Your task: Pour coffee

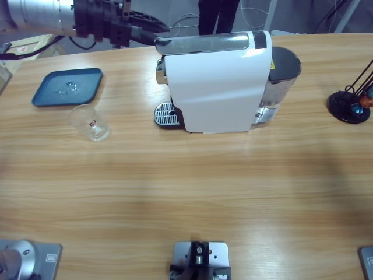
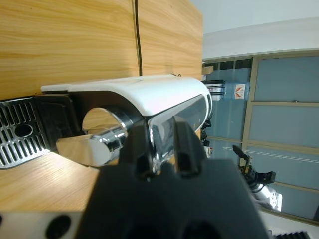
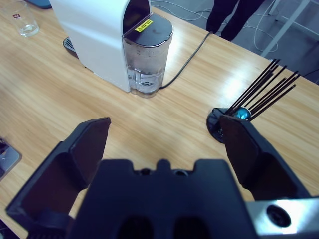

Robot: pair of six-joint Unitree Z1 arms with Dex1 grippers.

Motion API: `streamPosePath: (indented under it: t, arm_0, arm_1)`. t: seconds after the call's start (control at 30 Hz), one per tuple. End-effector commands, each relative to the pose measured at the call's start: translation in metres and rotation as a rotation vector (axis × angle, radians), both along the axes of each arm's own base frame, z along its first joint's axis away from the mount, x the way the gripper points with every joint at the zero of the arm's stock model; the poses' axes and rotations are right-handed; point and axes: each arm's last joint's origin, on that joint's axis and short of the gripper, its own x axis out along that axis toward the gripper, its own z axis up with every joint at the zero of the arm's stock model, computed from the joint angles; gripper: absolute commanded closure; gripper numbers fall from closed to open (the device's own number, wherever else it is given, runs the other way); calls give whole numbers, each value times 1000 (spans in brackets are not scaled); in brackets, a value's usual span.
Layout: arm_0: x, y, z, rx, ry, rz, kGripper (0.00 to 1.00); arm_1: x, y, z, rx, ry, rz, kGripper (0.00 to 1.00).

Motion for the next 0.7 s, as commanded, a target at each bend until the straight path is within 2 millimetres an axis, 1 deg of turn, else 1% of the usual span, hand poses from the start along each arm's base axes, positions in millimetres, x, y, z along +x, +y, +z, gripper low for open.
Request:
streamPosePath:
  t: [0.03,0.13,0.27,0.47,0.7]
  arm_0:
    - [-29,-49,60,-173,-106,-195,1000]
    - [-32,-53,72,-193,-119,-204,1000]
    - [-41,-48,87,-206,-136,-208,1000]
    - [-50,-45,93,-215,-142,-221,1000]
    - [-56,-40,105,-233,-167,-223,1000]
  arm_1:
    - [6,5,-11,-52,32,4,32]
    - [6,5,-11,-52,32,4,32]
    - [6,5,-11,-54,33,2,32]
    - [7,6,-11,-56,36,2,32]
    - [7,6,-11,-56,36,2,36]
